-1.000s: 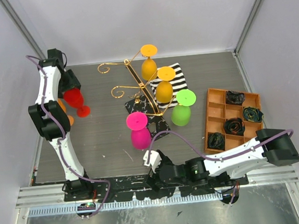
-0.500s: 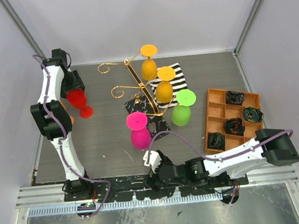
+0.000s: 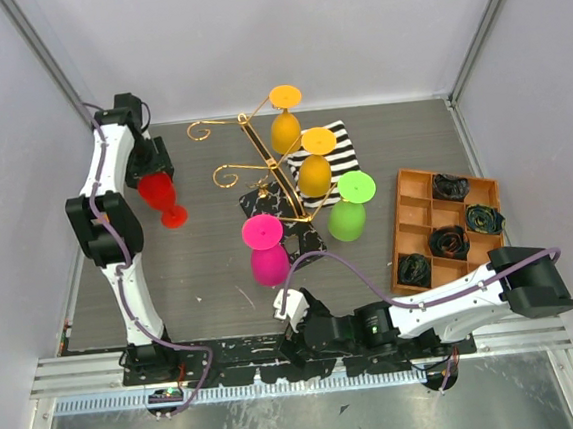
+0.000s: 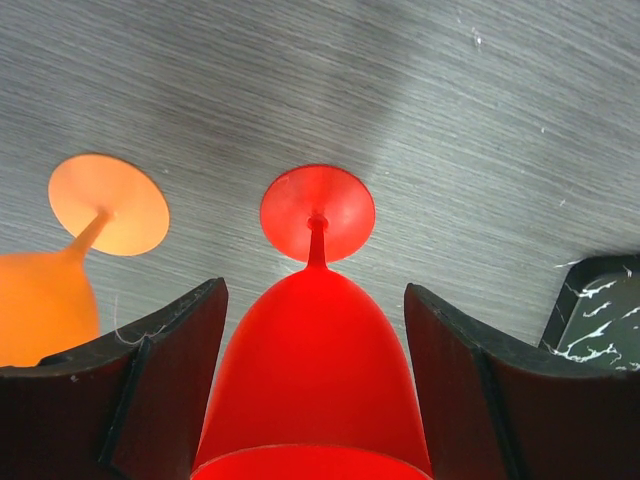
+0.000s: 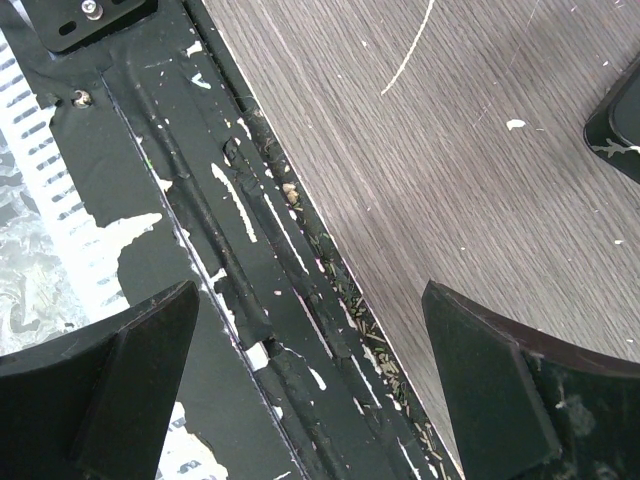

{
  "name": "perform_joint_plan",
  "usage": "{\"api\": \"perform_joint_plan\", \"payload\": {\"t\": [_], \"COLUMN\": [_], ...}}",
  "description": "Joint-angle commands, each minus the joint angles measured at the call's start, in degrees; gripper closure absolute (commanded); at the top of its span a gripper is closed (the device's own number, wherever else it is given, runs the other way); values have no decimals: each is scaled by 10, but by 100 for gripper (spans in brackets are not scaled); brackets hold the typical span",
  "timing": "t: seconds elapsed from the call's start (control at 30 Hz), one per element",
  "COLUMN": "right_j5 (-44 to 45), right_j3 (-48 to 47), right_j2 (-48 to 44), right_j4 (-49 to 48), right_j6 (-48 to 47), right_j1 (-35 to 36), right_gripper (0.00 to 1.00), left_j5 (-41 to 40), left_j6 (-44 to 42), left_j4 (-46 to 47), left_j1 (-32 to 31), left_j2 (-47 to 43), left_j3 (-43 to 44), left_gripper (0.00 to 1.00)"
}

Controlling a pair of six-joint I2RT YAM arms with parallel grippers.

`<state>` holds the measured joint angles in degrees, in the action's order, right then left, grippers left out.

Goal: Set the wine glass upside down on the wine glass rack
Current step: Move the wine glass to the center of the board.

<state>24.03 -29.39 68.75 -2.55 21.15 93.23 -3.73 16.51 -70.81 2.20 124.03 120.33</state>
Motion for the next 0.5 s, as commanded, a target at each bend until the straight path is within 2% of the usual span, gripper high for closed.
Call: {"api": "perform_joint_plan", "payload": {"t": [0.0, 0.47], "right_j5": [0, -2], "right_j3": [-9, -6], "right_j2": [-3, -6], "right_j4": [-17, -24], "right_j6": [5, 3], "right_j1": [-2, -2], "right_gripper": [0, 0], "left_j5": [11, 0], "left_j6": [-5, 1], "left_j4": [-10, 9], "left_j1": [-13, -32], "left_j2": [-8, -69], "left_j3": [-27, -114], "left_gripper": [23, 23]}}
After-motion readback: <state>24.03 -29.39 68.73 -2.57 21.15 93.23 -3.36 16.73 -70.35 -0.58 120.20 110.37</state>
